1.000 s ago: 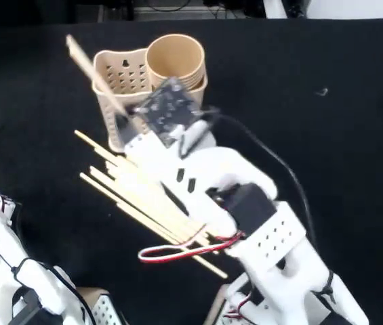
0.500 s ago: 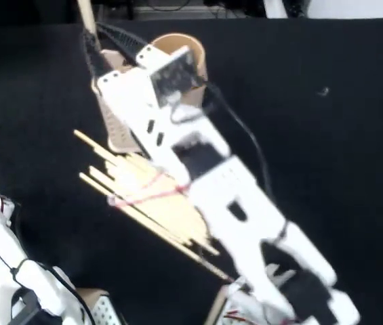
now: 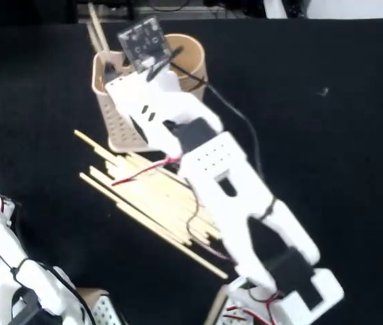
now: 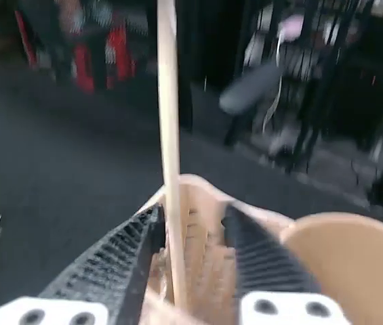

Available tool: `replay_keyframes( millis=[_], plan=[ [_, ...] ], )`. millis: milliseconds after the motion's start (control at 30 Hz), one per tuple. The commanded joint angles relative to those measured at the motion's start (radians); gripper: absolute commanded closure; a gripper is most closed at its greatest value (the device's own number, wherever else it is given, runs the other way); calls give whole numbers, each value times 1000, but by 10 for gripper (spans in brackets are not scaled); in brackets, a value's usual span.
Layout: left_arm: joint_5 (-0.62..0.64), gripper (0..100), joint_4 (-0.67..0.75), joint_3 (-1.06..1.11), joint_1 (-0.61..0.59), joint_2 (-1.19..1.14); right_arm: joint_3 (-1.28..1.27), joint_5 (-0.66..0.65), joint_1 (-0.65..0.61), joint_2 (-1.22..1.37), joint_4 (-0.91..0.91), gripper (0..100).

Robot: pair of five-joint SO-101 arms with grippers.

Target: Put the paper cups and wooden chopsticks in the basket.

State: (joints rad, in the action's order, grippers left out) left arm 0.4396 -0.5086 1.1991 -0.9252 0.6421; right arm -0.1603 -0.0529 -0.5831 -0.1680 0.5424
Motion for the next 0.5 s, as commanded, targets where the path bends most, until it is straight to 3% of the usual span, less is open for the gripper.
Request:
replay_keyframes(
  millis=[0, 300, 400, 467],
  plan=[
    [0, 830, 15, -15, 12, 26, 131, 2, 2, -131, 273, 677],
    [0, 830, 15, -15, 12, 26, -44, -2, -40, -364, 752, 706],
    [0, 830, 15, -15, 12, 26, -271, -44, -112, -367, 750, 712],
    [0, 830, 15, -15, 12, 26, -455, -121, -172, -357, 655, 712]
  ],
)
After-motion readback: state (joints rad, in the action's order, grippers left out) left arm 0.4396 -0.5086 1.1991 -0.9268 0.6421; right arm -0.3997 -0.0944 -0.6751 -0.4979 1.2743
